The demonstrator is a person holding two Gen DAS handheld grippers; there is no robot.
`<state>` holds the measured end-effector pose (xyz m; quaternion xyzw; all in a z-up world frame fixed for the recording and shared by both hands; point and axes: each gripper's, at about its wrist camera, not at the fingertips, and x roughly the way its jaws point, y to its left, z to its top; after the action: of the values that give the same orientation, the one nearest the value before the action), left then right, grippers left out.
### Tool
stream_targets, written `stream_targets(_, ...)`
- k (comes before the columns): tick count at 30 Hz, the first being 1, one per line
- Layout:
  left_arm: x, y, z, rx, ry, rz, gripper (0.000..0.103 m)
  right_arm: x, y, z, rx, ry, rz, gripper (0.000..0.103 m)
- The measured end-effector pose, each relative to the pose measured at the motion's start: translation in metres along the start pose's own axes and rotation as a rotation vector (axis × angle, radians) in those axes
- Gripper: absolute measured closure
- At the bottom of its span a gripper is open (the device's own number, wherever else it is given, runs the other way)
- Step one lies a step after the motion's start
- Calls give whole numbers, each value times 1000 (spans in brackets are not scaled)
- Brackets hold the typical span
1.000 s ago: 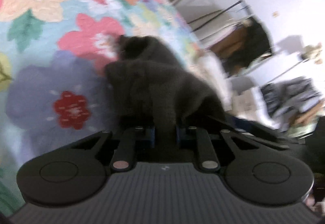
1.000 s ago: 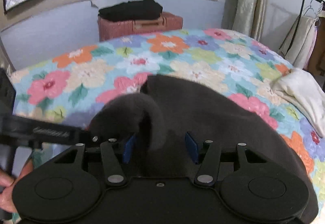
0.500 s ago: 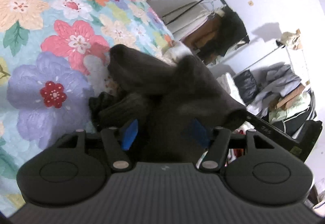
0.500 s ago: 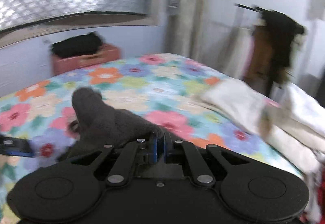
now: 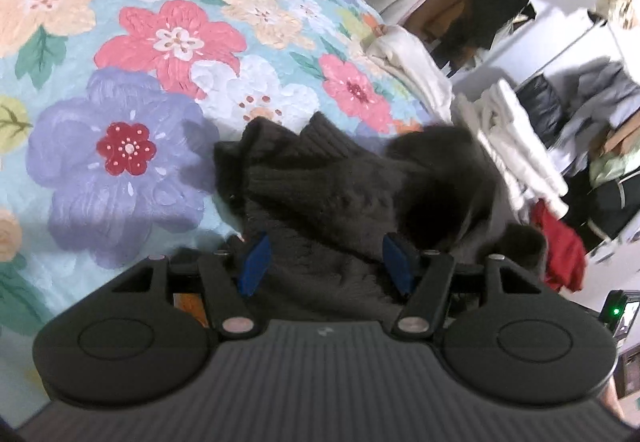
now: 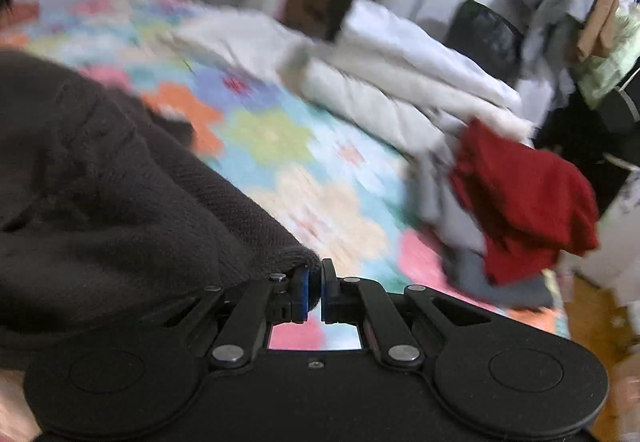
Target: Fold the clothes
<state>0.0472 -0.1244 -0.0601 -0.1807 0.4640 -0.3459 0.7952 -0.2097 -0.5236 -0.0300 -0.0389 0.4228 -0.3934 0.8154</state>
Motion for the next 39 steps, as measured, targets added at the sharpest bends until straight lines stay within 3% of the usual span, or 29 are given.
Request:
stream_targets(3,4,-2,-3,19,16,13,42,18,-16,-11,32,57,-35,99)
stream_targets(6,10,-2,-6,19,52,27,42,28,-31,-9,129,98,22,98)
stream_targets(9,14,-7,-12,22,77,29,41,22,-40,-3,179,79,85,96)
stream_targets(11,15,-14,-16,34,80,24,32,14,-46,-2,204,59,122,90)
stream_targets(13,15,-21,-21,37,77,25,30,6,-52,-4,236,25,174,81)
stream_targets(16,18,-29,-27,18,68,8,30,-6,-65,-4,299,-28,270,80)
stream_targets(18,19,-34,-29,9,73,-28,35,-12,-71,-1,341,-50,327,79)
stream_targets(20,21,-43,-31,32,88,-44,50,-18,-72,6,355,-72,378,79)
stream_targets(23,18,-55,-31,106,86,-21,68,-33,-65,20,318,-126,368,75)
stream_targets(25,14,-59,-28,148,77,13,72,-44,-60,31,292,-158,346,52)
stream_targets(28,2,-55,-16,180,22,63,72,-53,-41,49,225,-148,395,47)
stream_targets(30,-6,-47,-7,176,-16,84,68,-58,-28,60,179,-140,431,43)
stream_targets(32,-10,-38,-1,169,-32,94,52,-53,-7,64,121,-103,566,43)
stream_targets(36,-4,-17,3,99,-20,103,46,-46,54,64,-24,-78,780,42)
stream_targets(39,5,-5,3,42,1,76,46,-56,97,56,-242,-166,755,35)
